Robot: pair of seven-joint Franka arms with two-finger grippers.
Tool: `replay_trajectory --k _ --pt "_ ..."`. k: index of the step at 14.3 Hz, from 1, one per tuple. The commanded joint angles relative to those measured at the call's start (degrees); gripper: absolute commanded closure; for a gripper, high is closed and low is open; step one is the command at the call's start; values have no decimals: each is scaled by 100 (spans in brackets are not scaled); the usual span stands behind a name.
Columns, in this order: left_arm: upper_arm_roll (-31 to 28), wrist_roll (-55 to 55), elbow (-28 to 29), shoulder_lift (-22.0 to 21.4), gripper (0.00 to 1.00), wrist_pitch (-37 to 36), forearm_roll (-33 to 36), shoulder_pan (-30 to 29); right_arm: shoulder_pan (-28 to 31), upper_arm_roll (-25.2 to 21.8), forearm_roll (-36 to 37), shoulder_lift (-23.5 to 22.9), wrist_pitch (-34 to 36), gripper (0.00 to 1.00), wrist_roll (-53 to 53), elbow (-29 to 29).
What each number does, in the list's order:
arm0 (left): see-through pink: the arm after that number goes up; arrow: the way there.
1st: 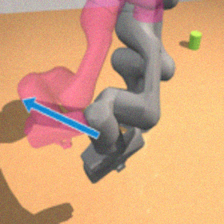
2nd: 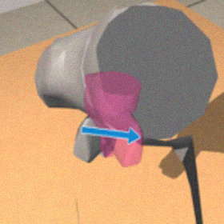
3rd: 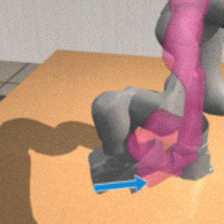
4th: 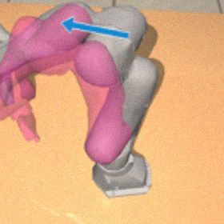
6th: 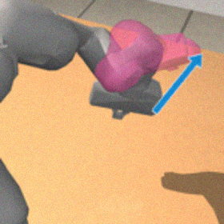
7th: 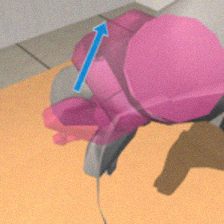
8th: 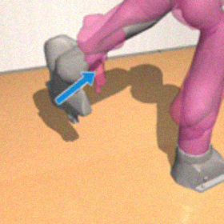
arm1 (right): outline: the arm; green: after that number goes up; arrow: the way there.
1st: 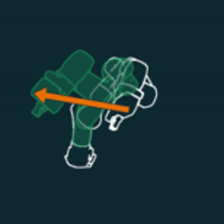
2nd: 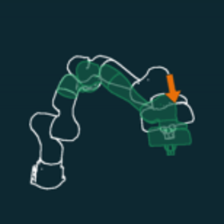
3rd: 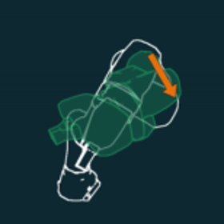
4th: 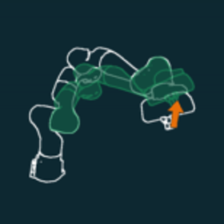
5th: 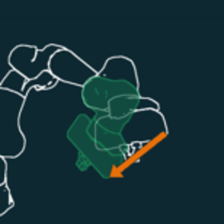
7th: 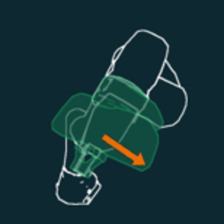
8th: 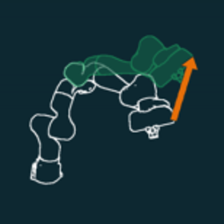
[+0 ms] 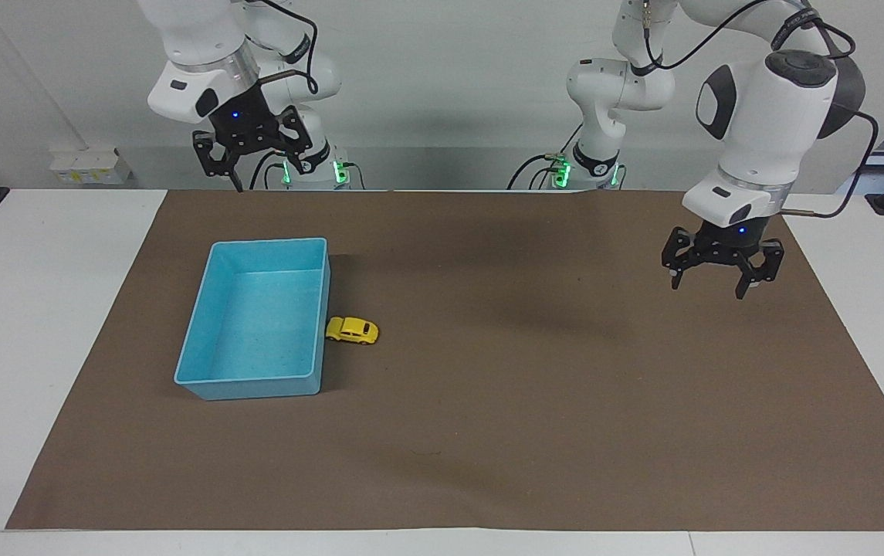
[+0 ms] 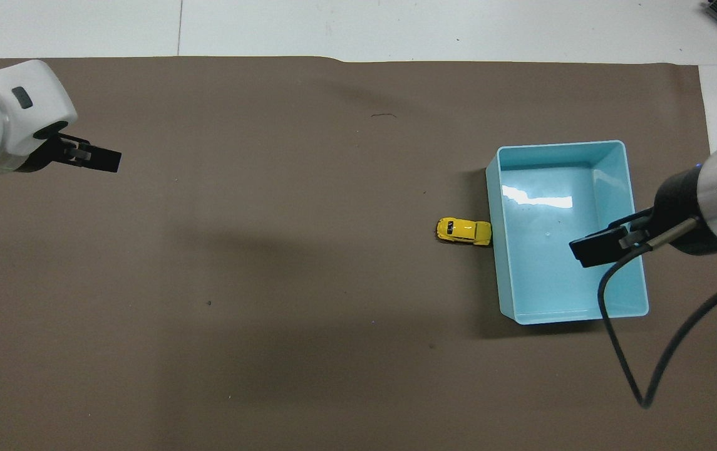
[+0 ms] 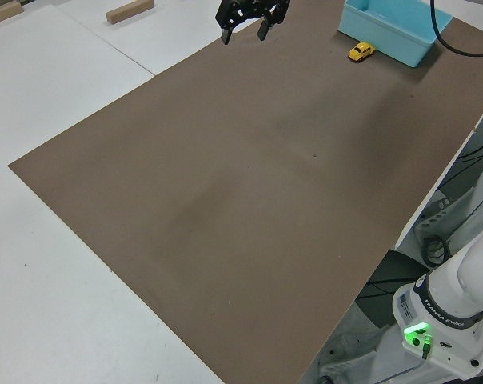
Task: Wind up and store yellow beetle car
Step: 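Lower the right gripper beside the bin toward the yellow car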
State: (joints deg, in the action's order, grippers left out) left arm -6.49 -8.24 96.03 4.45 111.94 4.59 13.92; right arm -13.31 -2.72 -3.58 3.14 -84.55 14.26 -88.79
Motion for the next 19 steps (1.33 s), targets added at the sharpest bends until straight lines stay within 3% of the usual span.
replay_trajectory --k 1,4,7,9,11,15,19 --pt "52 287 -111 -172 0 -593 24 -143 -119 -9 -72 301 -185 0 1101 -551" --pt "17 1190 -146 -216 0 -760 -387 -231 -216 0 -46 275 -228 0 2103 -631" --pt "34 1237 -495 -147 0 -1311 -723 -372 -251 0 -37 266 -877 0 3755 -1149" --pt "51 1027 -970 108 0 -2042 -784 -538 -330 0 -28 -5 -1081 0 4574 -1229" --pt "69 973 -1077 101 0 -2255 -706 -496 -453 -9 -20 -313 -1299 0 5417 -1238" --pt "61 911 -998 39 0 -2273 -767 -539 -655 0 16 -429 -1818 0 5684 -1658" --pt "60 911 -998 39 0 -2264 -767 -548 -621 -9 147 -288 -2976 0 6474 -2676"
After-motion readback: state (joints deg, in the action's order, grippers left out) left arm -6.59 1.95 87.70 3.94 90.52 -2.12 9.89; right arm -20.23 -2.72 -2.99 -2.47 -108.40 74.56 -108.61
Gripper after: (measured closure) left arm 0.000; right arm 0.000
